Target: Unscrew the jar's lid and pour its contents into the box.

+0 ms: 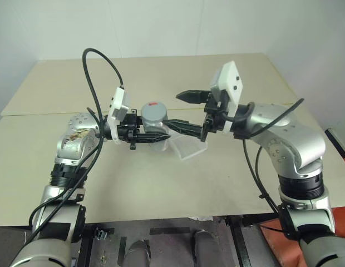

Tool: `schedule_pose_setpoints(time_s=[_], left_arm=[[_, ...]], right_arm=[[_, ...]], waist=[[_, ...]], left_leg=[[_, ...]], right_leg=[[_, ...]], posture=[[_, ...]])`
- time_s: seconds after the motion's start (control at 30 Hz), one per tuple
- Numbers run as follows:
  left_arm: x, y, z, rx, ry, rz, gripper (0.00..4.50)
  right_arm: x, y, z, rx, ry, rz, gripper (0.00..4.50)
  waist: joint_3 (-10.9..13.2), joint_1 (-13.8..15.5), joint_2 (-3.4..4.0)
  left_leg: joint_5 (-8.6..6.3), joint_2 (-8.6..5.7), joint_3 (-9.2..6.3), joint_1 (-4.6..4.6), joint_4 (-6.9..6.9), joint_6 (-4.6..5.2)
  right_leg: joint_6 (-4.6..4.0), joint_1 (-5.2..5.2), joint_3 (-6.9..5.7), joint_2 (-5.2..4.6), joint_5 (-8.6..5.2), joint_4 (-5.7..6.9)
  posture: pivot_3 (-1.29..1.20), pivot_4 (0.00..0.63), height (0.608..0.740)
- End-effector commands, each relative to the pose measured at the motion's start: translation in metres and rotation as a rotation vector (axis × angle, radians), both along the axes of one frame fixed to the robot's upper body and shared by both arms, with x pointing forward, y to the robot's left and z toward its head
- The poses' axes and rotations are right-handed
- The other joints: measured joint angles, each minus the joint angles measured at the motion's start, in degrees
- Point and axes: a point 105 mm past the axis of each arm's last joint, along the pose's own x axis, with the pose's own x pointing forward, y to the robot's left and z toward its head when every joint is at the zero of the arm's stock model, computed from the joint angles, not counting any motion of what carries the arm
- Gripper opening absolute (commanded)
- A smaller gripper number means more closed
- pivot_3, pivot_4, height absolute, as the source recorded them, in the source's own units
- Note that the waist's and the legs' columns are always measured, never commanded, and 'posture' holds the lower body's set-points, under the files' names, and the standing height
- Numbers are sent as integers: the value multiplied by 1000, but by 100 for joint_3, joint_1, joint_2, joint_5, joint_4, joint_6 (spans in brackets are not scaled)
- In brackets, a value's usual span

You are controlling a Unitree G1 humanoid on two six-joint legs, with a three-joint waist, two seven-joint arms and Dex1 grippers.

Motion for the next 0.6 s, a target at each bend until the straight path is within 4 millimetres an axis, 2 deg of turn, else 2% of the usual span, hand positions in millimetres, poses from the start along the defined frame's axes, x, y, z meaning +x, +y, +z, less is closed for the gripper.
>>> schedule_pose_setpoints(time_s=[0.03,0.2,0.6], left_arm=[[-5,-1,8,3,-55,-23,1948],[-5,-2,7,5,-49,-29,1948],[-8,-9,6,2,-54,-51,1948]], right_arm=[[-19,-1,12,20,-54,75,4475],[-37,8,13,23,-61,181,4475],[-18,41,18,20,-95,120,4475]], waist=[[0,1,0],[0,-4,0],[0,-6,0]], left_leg=[[0,0,0,0,0,0],[0,0,0,1,0,0],[0,0,-1,0,0,0]], right_leg=[[0,0,0,0,0,-1],[0,1,0,0,0,0],[0,0,0,0,0,1]], posture=[[0,150,740],[0,150,740],[0,150,740]])
